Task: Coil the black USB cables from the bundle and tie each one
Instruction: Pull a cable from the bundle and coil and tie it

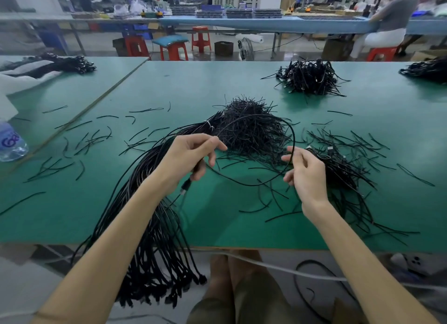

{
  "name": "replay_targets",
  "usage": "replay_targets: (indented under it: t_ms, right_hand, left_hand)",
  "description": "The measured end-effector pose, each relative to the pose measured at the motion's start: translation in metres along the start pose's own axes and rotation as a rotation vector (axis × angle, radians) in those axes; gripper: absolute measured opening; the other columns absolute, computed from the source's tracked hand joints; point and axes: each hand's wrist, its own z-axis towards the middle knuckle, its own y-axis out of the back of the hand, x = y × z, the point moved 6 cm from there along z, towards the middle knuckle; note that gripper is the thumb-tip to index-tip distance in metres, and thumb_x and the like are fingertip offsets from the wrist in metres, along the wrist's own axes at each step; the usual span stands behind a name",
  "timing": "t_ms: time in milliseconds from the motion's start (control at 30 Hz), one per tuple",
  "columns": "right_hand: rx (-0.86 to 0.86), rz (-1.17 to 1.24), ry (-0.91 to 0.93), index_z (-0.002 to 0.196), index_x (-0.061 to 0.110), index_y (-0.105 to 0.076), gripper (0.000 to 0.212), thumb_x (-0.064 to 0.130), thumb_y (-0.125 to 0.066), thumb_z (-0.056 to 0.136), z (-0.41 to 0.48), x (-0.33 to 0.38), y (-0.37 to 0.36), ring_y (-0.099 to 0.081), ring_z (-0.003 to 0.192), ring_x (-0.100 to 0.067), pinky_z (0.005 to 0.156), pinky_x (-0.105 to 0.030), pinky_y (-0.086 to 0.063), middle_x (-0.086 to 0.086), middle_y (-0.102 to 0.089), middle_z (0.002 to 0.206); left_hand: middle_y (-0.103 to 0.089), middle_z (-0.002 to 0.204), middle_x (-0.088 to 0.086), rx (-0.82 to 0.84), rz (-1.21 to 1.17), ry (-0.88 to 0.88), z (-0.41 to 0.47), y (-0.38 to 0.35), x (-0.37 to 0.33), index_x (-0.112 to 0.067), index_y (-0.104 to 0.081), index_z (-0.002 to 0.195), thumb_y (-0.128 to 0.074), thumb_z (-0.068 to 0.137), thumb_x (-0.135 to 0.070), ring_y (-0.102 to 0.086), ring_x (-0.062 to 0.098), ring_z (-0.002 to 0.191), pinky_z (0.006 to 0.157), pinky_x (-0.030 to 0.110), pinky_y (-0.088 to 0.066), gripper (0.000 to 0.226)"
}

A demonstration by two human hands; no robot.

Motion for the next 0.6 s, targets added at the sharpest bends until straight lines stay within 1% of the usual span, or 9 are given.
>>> replay_targets:
  t_ms: [67,133,167,233,333,400,467,533,600]
  right_hand:
    - [-0.038,-0.120,0.113,0.142,0.026,-0.053,0.042,0.008,-0.045,0.105,-0.002,0.011,0.003,-0.057,0.068,-0.009,0.069,-0.027,-0.053,0.001,-0.056,0.122]
    - [-0.063,-0.201,0.234,0.150,0.026,-0.046,0.063,-0.007,-0.048,0.096,-0.006,0.027,0.002,-0.051,0.084,-0.009,0.079,-0.020,-0.049,0.002,-0.042,0.128]
    - [-0.076,-0.259,0.309,0.150,0.025,-0.046,0.067,-0.009,-0.050,0.093,-0.010,0.037,0.000,-0.047,0.096,-0.010,0.086,-0.017,-0.044,0.003,-0.040,0.129]
    - [-0.086,-0.419,0.480,0.149,0.026,-0.049,0.061,0.000,-0.056,0.094,-0.020,0.058,-0.007,-0.035,0.116,-0.009,0.099,-0.017,-0.029,0.003,-0.045,0.133]
    - [0.052,-0.629,0.671,0.143,0.030,-0.056,0.043,0.032,-0.059,0.101,-0.039,0.076,-0.031,-0.037,0.131,-0.011,0.110,-0.038,-0.025,0.009,-0.053,0.138]
    - [0.228,-0.747,0.677,0.139,0.030,-0.059,0.041,0.046,-0.050,0.103,-0.049,0.072,-0.051,-0.041,0.132,-0.011,0.115,-0.044,-0.019,0.012,-0.058,0.133]
    - [0.379,-0.774,0.605,0.127,0.027,-0.066,0.040,0.048,-0.041,0.104,-0.054,0.062,-0.065,-0.047,0.125,-0.013,0.115,-0.042,-0.018,0.011,-0.063,0.120]
    - [0.415,-0.724,0.573,0.108,0.022,-0.070,0.039,0.045,-0.039,0.105,-0.057,0.056,-0.069,-0.051,0.108,-0.016,0.106,-0.037,-0.025,0.007,-0.064,0.102]
    - [0.382,-0.668,0.590,0.095,0.020,-0.070,0.036,0.043,-0.043,0.105,-0.059,0.055,-0.068,-0.049,0.097,-0.016,0.096,-0.037,-0.029,0.007,-0.062,0.091]
  left_hand:
    - [-0.064,0.071,0.006,0.031,0.046,0.009,-0.001,-0.005,0.005,-0.019,-0.078,0.099,-0.059,0.103,-0.034,-0.041,0.016,0.034,0.037,0.020,-0.027,0.025]
    - [-0.067,0.071,0.005,0.092,0.120,0.026,-0.002,-0.011,0.009,-0.021,-0.079,0.098,-0.060,0.103,-0.032,-0.038,0.015,0.034,0.036,0.019,-0.028,0.023]
    - [-0.069,0.070,0.005,0.128,0.174,0.043,-0.003,-0.016,0.012,-0.023,-0.079,0.097,-0.061,0.103,-0.031,-0.037,0.015,0.034,0.036,0.019,-0.029,0.021]
    - [-0.070,0.069,0.004,0.186,0.274,0.093,-0.003,-0.025,0.018,-0.024,-0.080,0.094,-0.064,0.101,-0.031,-0.035,0.016,0.035,0.036,0.019,-0.030,0.018]
    - [-0.073,0.070,0.005,0.243,0.288,0.113,-0.004,-0.038,0.021,-0.019,-0.077,0.095,-0.069,0.098,-0.032,-0.036,0.017,0.033,0.036,0.018,-0.030,0.017]
    - [-0.074,0.072,0.006,0.249,0.240,0.087,-0.003,-0.042,0.018,-0.016,-0.073,0.097,-0.069,0.098,-0.032,-0.038,0.017,0.032,0.037,0.019,-0.029,0.017]
    - [-0.075,0.074,0.007,0.242,0.190,0.080,-0.004,-0.040,0.015,-0.015,-0.070,0.100,-0.069,0.098,-0.032,-0.043,0.015,0.033,0.036,0.019,-0.030,0.017]
    - [-0.077,0.081,0.009,0.255,0.146,0.111,-0.006,-0.035,0.014,-0.012,-0.069,0.102,-0.071,0.097,-0.033,-0.054,0.017,0.039,0.036,0.019,-0.033,0.021]
    - [-0.078,0.095,0.012,0.286,0.049,0.132,-0.010,-0.028,0.016,-0.010,-0.068,0.108,-0.071,0.097,-0.033,-0.066,0.022,0.056,0.040,0.021,-0.039,0.026]
